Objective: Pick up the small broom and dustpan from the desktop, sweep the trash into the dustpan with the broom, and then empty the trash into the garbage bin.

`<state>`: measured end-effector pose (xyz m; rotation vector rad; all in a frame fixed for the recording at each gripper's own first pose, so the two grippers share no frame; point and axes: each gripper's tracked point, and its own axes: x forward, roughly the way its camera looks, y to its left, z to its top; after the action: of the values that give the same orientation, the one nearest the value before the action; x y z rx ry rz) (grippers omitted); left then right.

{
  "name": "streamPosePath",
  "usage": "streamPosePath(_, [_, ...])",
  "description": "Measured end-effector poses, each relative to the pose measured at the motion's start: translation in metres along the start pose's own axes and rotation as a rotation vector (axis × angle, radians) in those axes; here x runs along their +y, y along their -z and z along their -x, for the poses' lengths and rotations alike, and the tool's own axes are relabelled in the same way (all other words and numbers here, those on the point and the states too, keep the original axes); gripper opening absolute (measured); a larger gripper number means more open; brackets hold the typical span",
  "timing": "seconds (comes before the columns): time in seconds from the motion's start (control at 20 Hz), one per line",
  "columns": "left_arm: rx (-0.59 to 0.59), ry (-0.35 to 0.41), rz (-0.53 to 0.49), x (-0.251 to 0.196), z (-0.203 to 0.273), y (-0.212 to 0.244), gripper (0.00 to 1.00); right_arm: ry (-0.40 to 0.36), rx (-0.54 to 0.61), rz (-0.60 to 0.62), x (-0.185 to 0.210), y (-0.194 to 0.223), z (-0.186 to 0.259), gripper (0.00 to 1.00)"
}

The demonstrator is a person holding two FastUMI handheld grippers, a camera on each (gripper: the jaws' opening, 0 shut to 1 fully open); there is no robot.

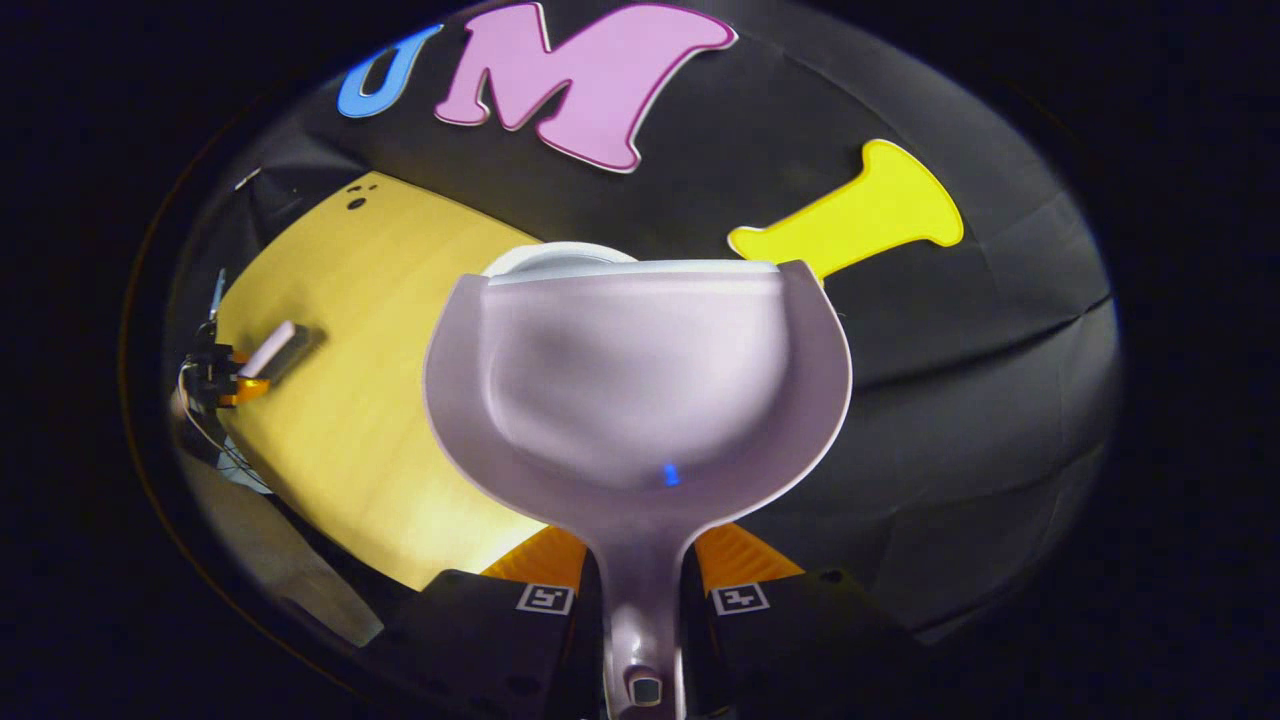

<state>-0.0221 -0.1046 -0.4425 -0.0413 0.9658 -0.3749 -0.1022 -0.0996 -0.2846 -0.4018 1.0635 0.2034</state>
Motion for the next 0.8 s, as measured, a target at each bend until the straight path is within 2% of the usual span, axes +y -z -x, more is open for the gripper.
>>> streamPosePath(0.05, [0.002,-0.004,-0.005,0.001,0.0,-0.002,0.31,-0.035,-0.015,-0.001,0.013,0.002,0.004,0.37])
streamPosePath(0.25, [0.004,-0.019,-0.024,0.0,0.001,-0.008,0.31,-0.15,-0.026,-0.001,0.056,0.014,0.004,0.35])
streamPosePath(0.5, [0.008,-0.035,-0.033,-0.002,0.003,-0.009,0.33,-0.293,0.003,-0.041,0.125,0.037,0.003,0.35])
streamPosePath(0.8, [0.016,-0.067,-0.008,0.004,-0.001,-0.005,0.31,-0.353,0.087,-0.133,0.222,0.097,-0.061,0.37])
